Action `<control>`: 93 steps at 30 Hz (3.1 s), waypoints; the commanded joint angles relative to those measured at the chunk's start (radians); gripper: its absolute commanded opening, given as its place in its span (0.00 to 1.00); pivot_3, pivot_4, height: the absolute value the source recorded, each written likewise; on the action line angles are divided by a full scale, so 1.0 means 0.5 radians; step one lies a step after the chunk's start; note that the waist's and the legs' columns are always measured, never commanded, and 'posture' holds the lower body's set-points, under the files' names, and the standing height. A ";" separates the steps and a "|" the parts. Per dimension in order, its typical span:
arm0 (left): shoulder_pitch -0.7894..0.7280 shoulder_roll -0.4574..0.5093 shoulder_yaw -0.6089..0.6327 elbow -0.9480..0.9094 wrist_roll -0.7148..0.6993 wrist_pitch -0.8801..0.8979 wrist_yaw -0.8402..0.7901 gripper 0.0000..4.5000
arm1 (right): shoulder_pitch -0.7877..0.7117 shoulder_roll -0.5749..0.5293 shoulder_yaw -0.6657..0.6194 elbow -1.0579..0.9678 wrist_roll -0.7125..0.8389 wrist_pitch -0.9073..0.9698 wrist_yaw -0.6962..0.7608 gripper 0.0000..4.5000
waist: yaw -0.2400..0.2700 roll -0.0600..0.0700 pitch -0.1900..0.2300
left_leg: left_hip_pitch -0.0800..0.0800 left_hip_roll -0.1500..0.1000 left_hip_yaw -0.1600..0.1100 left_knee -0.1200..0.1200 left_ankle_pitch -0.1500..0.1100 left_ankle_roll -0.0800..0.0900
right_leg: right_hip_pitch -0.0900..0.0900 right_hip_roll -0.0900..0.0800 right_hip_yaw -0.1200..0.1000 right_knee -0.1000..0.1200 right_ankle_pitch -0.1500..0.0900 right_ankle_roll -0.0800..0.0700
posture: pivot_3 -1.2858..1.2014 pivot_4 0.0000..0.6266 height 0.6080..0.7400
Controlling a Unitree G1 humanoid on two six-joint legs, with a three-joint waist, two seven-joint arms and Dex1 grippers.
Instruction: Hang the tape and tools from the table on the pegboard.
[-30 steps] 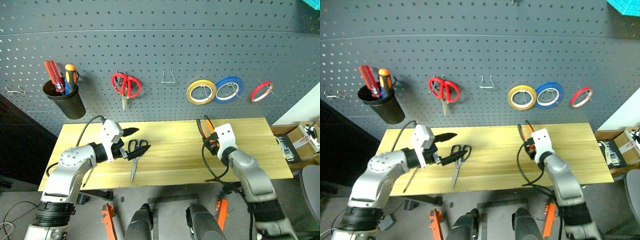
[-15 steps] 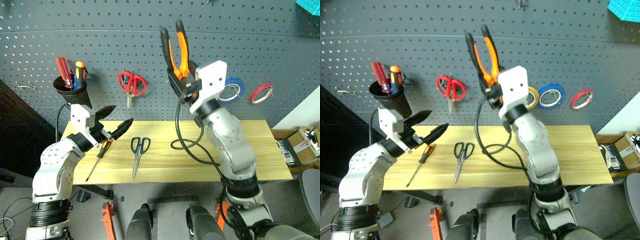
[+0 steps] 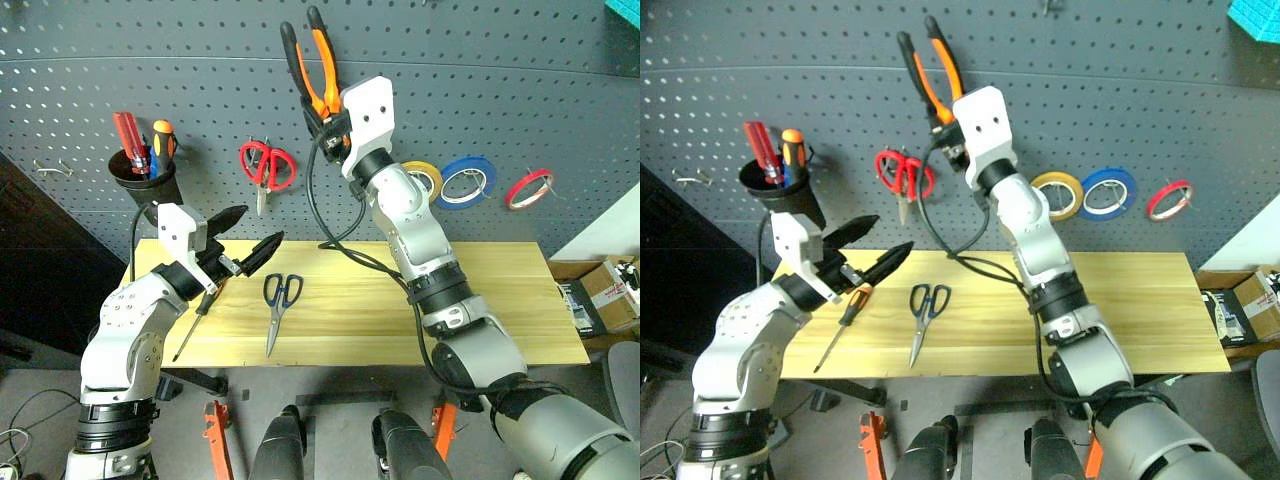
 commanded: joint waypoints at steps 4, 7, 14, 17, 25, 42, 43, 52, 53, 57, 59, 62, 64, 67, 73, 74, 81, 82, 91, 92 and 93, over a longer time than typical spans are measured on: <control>-0.147 -0.096 -0.043 -0.081 -0.047 0.029 0.084 1.00 | -0.168 -0.077 -0.061 0.396 -0.053 -0.407 -0.007 0.55 | 0.016 0.000 0.000 | 0.000 0.000 0.000 0.001 0.000 0.000 | 0.000 0.000 0.000 0.000 0.000 0.000 | 0.53 0.32 1.00; -0.172 -0.118 -0.066 -0.070 -0.032 0.019 0.082 1.00 | -0.180 -0.111 -0.068 0.548 -0.083 -0.533 -0.011 0.55 | 0.016 0.000 0.000 | -0.001 -0.001 0.000 0.000 0.000 0.000 | 0.000 0.000 0.001 -0.001 0.000 0.000 | 0.53 0.32 1.00; -0.183 -0.131 -0.074 -0.043 -0.009 -0.014 0.077 1.00 | -0.153 -0.167 -0.124 0.735 -0.086 -0.703 -0.051 0.55 | 0.015 0.000 0.000 | 0.000 0.000 0.000 -0.001 0.000 0.000 | 0.000 0.001 0.000 0.000 0.000 0.000 | 0.53 0.32 1.00; -0.190 -0.131 -0.075 -0.028 0.004 -0.030 0.077 1.00 | -0.147 -0.145 -0.131 0.757 -0.085 -0.709 -0.047 0.55 | 0.030 0.000 0.000 | 0.000 0.000 0.000 0.000 0.000 0.000 | 0.000 0.001 0.000 0.000 0.000 0.000 | 0.53 0.33 1.00; -0.236 -0.152 -0.088 0.028 0.050 -0.084 0.109 1.00 | -0.143 -0.129 -0.159 0.984 -0.112 -0.660 -0.132 0.55 | 0.036 0.000 0.000 | 0.000 0.000 0.000 0.000 0.000 0.000 | 0.000 0.001 0.000 0.000 0.000 -0.001 | 0.53 0.34 1.00; -0.036 -0.132 -0.181 -0.021 0.310 0.187 0.454 1.00 | 0.888 -0.243 -0.004 -0.803 0.164 0.512 0.272 0.99 | 0.044 0.000 0.000 | 0.000 0.000 -0.003 0.000 0.004 -0.001 | 0.003 0.000 -0.001 0.000 -0.001 -0.001 | 0.52 0.34 1.00; 0.018 -0.125 -0.200 -0.032 0.345 0.283 0.514 1.00 | 1.057 -0.296 0.049 -1.131 0.278 0.729 0.361 0.99 | 0.041 0.000 0.000 | 0.000 0.000 -0.003 -0.001 0.003 -0.001 | 0.002 0.000 0.000 0.000 -0.001 -0.002 | 0.52 0.34 1.00; 0.198 -0.179 -0.378 -0.091 0.543 1.142 0.895 1.00 | 1.804 -0.833 0.160 -2.563 0.946 2.117 0.585 0.99 | 0.019 0.002 0.002 | 0.001 0.016 0.000 0.001 0.001 -0.004 | 0.001 0.005 -0.002 -0.001 -0.017 -0.009 | 0.50 0.35 1.00; 0.191 -0.188 -0.403 -0.076 0.551 1.194 0.904 1.00 | 1.831 -0.862 0.165 -2.624 0.982 2.223 0.559 0.99 | 0.018 0.001 0.002 | 0.001 0.021 0.004 0.001 0.001 -0.004 | 0.002 0.005 -0.004 -0.001 -0.018 -0.010 | 0.50 0.35 1.00; 0.091 -0.251 -0.436 0.081 0.584 1.398 0.979 1.00 | 1.802 -0.852 0.139 -2.713 1.069 2.462 0.454 0.99 | 0.022 0.000 0.002 | 0.000 0.022 0.016 0.005 0.001 -0.005 | 0.001 0.004 -0.001 -0.002 -0.018 -0.011 | 0.49 0.36 1.00; 0.036 -0.332 -0.378 0.179 0.563 1.459 1.029 1.00 | 1.767 -0.862 0.143 -2.729 1.054 2.501 0.417 0.99 | 0.022 0.000 0.002 | 0.000 0.022 0.018 0.006 0.001 -0.005 | 0.000 0.004 -0.001 -0.004 -0.017 -0.011 | 0.49 0.36 1.00; -0.068 -0.444 -0.369 0.415 0.571 1.433 1.063 1.00 | 1.698 -0.836 0.124 -2.701 1.038 2.531 0.356 0.99 | 0.023 0.000 0.002 | -0.002 0.023 0.023 0.006 0.001 -0.004 | 0.001 0.004 -0.001 -0.008 -0.016 -0.009 | 0.49 0.36 1.00; -0.114 -0.463 -0.404 0.508 0.607 1.399 1.066 1.00 | 1.671 -0.836 0.120 -2.692 1.041 2.546 0.341 0.99 | 0.022 0.000 0.002 | -0.007 0.023 0.024 0.005 0.001 -0.004 | -0.002 0.005 -0.001 -0.011 -0.012 0.000 | 0.48 0.36 1.00; -0.174 -0.501 -0.395 0.643 0.643 1.368 1.121 1.00 | 1.649 -0.850 0.099 -2.686 1.053 2.558 0.336 0.99 | 0.020 0.000 0.002 | -0.017 0.023 0.024 0.005 -0.002 -0.006 | -0.011 0.007 -0.001 -0.011 -0.010 0.006 | 0.48 0.36 1.00; -0.236 -0.517 -0.346 0.839 0.684 1.302 1.153 0.73 | 1.622 -0.846 -0.007 -2.667 1.098 2.602 0.338 1.00 | 0.006 -0.001 0.002 | -0.031 0.023 0.024 0.008 -0.002 -0.006 | -0.029 0.008 0.000 -0.001 -0.010 0.006 | 0.48 0.36 1.00; -0.241 -0.514 -0.345 0.859 0.687 1.287 1.144 0.66 | 1.619 -0.842 -0.025 -2.664 1.107 2.611 0.339 1.00 | 0.005 -0.001 0.002 | -0.031 0.023 0.024 0.009 -0.002 -0.006 | -0.029 0.008 0.000 -0.001 -0.010 0.006 | 0.48 0.36 1.00; -0.258 -0.438 -0.380 0.957 0.711 1.162 1.014 0.19 | 1.595 -0.762 -0.202 -2.644 1.184 2.722 0.269 1.00 | -0.007 -0.001 0.001 | -0.031 0.024 0.028 0.012 0.001 -0.003 | -0.028 0.008 0.002 -0.001 -0.005 0.011 | 0.47 0.35 1.00; -0.257 -0.423 -0.374 0.964 0.704 1.143 0.985 0.18 | 1.595 -0.755 -0.223 -2.647 1.192 2.730 0.263 1.00 | -0.009 -0.001 0.001 | -0.031 0.024 0.028 0.012 0.001 -0.003 | -0.028 0.008 0.002 -0.001 -0.005 0.011 | 0.47 0.35 1.00; 0.020 -0.192 -0.333 0.422 0.555 0.683 0.476 0.11 | 1.706 -0.942 -0.274 -2.911 1.209 2.294 0.532 1.00 | -0.032 -0.001 0.001 | -0.033 0.026 0.034 0.008 0.001 -0.003 | -0.032 0.008 0.005 -0.003 -0.005 0.010 | 0.47 0.35 1.00; 0.079 -0.154 -0.357 0.307 0.563 0.572 0.410 0.11 | 1.724 -0.954 -0.294 -2.947 1.241 2.240 0.570 1.00 | -0.034 -0.001 0.001 | -0.034 0.026 0.035 0.007 0.001 -0.003 | -0.033 0.007 0.006 -0.004 -0.005 0.010 | 0.47 0.35 1.00; 0.116 -0.131 -0.375 0.244 0.573 0.505 0.372 0.11 | 1.738 -0.961 -0.307 -2.959 1.267 2.207 0.590 1.00 | -0.036 -0.001 0.001 | -0.034 0.027 0.035 0.006 0.000 -0.003 | -0.033 0.007 0.006 -0.005 -0.006 0.009 | 0.47 0.35 1.00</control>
